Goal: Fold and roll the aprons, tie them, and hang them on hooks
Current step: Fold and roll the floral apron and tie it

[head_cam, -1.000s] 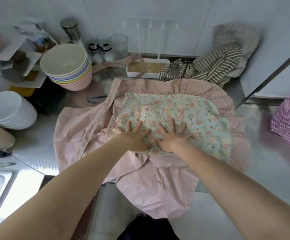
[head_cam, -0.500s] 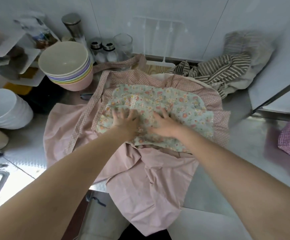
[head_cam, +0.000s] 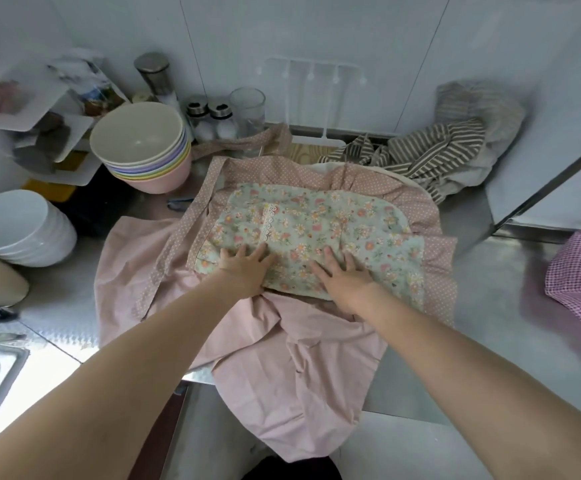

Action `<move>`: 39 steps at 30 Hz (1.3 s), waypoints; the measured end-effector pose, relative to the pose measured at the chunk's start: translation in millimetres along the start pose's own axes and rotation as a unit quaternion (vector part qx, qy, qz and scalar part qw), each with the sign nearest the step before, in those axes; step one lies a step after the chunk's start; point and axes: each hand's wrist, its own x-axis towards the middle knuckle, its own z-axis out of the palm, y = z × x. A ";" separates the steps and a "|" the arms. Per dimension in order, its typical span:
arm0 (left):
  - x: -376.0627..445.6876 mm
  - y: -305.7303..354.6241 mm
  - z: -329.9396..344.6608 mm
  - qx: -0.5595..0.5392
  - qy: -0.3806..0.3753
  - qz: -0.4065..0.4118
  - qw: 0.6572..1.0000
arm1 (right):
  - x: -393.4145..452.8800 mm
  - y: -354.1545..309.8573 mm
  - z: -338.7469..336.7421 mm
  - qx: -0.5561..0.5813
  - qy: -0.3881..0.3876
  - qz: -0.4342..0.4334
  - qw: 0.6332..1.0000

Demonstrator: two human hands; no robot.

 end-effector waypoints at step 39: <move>-20.6 -64.3 -78.8 -0.370 0.190 -0.134 0.900 | -46.8 73.3 -68.0 0.192 0.040 0.083 0.977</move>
